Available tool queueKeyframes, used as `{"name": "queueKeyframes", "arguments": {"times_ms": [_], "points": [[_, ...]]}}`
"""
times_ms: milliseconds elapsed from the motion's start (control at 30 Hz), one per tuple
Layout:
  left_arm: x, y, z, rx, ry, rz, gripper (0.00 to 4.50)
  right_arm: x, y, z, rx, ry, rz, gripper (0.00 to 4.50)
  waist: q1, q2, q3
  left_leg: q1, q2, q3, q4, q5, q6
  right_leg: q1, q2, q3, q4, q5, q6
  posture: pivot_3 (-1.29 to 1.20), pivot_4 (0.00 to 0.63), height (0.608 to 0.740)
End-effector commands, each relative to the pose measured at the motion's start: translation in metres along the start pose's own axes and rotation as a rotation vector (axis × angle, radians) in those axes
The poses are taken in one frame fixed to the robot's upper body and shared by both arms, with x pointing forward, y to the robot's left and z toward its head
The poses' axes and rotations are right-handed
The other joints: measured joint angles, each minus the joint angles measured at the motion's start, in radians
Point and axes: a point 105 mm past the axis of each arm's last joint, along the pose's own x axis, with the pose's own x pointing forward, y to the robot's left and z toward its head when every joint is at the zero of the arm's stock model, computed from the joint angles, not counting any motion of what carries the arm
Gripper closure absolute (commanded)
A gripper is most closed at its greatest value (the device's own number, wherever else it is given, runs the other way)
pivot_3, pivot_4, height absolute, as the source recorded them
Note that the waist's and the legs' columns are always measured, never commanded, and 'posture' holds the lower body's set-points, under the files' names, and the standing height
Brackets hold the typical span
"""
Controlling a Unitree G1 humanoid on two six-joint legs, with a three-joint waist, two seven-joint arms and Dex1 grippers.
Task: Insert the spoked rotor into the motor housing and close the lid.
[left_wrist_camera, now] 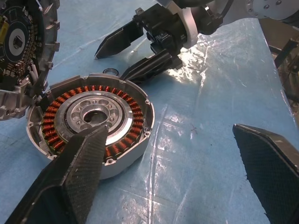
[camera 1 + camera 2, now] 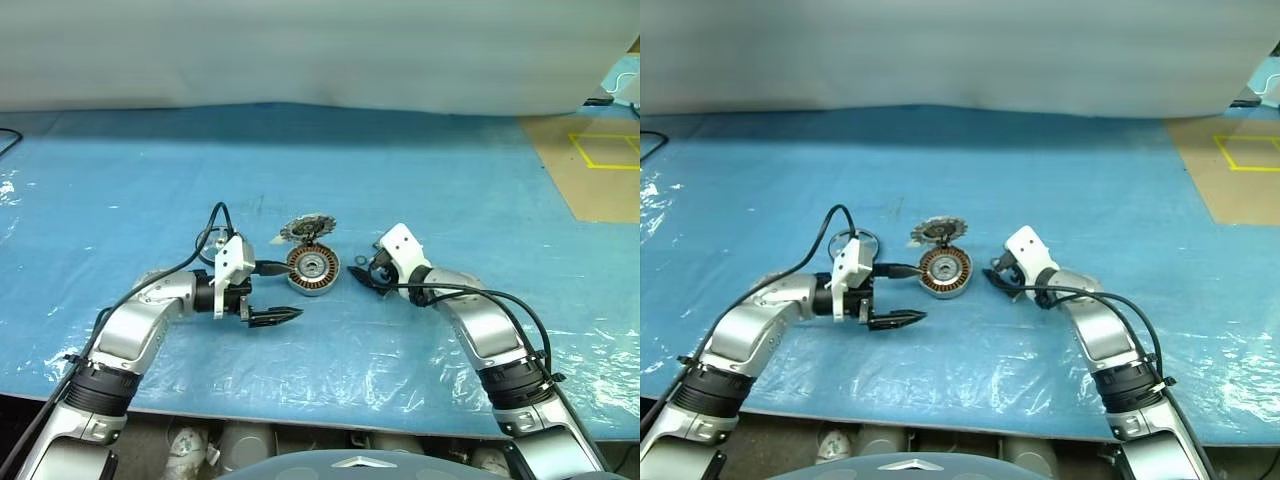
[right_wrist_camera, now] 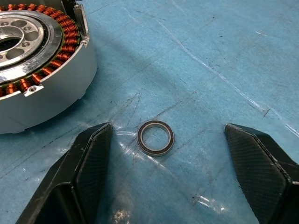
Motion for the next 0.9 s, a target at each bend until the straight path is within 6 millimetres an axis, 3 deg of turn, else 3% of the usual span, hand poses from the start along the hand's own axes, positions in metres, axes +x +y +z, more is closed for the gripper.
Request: {"name": "queueKeyframes", "arguments": {"times_ms": [33,467,567,700,733,900], "points": [[-0.001,0.001,0.004,0.023,-0.002,-0.01,0.0,-0.005,-0.004,-0.01,-0.002,0.038,-0.009,1.72,0.0,0.0,0.0,0.0,0.0,0.0,0.0,0.0,0.0,0.0,0.0,0.0,0.0,0.0,0.0,0.0,0.15,0.74],[-0.003,0.004,0.002,0.011,0.002,-0.01,0.0,-0.008,-0.002,-0.013,-0.012,0.056,0.021,1.72,0.002,0.0,0.0,0.0,0.0,0.0,0.0,0.0,0.0,0.0,0.0,0.0,-0.001,0.0,0.0,0.0,0.15,0.74],[-0.004,0.005,0.001,0.01,0.003,-0.003,0.0,-0.008,0.01,-0.01,-0.03,0.034,0.081,2.27,0.002,0.0,0.0,0.0,0.0,0.0,0.0,0.0,0.0,0.0,0.0,0.0,-0.001,0.0,0.0,0.0,0.15,0.74],[-0.005,0.006,-0.001,0.009,0.004,-0.001,0.0,-0.007,0.015,-0.011,-0.055,0.036,0.091,3.67,0.001,0.0,0.0,0.0,0.0,0.0,0.0,0.0,0.0,0.0,0.0,0.0,-0.001,0.0,0.0,0.0,0.15,0.74],[-0.005,0.006,-0.001,0.009,0.004,0.001,0.0,-0.007,0.015,-0.011,-0.055,0.036,0.095,3.85,0.001,0.0,0.0,0.0,0.0,0.0,0.0,0.0,0.0,0.0,0.0,0.0,-0.001,0.0,0.0,0.0,0.15,0.74],[-0.006,0.007,-0.001,0.009,0.006,0.005,0.0,-0.006,0.014,-0.012,-0.064,0.046,0.091,3.85,0.001,0.0,0.0,0.0,0.0,0.0,0.0,0.0,0.0,0.0,0.0,0.0,0.0,0.0,0.0,0.0,0.15,0.74]]}}
